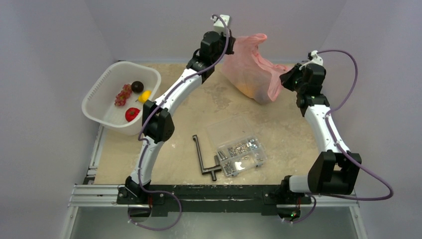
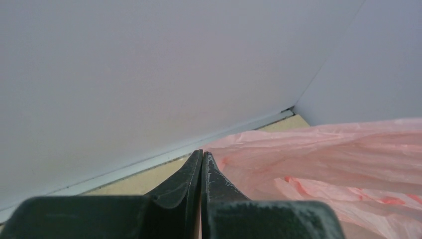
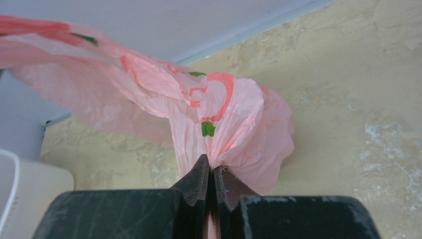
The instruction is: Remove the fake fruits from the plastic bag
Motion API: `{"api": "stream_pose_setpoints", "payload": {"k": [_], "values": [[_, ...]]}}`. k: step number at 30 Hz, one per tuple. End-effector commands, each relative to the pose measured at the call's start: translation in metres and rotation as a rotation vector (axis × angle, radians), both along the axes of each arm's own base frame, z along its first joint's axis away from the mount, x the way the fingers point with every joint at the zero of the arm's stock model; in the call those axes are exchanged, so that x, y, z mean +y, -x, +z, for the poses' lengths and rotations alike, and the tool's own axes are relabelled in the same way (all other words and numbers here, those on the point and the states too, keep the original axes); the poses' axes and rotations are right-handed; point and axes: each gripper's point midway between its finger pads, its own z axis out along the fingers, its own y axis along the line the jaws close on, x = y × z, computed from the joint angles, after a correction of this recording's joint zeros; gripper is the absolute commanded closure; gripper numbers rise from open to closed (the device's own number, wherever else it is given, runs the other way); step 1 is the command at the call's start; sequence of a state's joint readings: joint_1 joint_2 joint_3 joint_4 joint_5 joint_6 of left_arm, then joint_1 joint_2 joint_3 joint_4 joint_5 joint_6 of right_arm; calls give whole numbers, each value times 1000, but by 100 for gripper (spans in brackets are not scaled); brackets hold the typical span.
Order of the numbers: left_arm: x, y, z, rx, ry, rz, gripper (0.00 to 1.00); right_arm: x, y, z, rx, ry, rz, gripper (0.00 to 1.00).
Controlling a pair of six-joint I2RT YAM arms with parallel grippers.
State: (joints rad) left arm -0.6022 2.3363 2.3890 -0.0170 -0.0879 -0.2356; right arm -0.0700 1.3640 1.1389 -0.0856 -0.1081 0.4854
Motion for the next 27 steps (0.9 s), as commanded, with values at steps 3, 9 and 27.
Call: {"api": "stream_pose_setpoints", "payload": {"k": [3,9,27], "values": [[20,7,-29,127,53,-55,100,51,28,-20,-63,-46,272,100],[60,38,-47,393,100,-92,76,78,43,-60,36,-89,430,100],[19,162,-108,763,523,-143,23,88,69,-49,10,-115,475,97]]}}
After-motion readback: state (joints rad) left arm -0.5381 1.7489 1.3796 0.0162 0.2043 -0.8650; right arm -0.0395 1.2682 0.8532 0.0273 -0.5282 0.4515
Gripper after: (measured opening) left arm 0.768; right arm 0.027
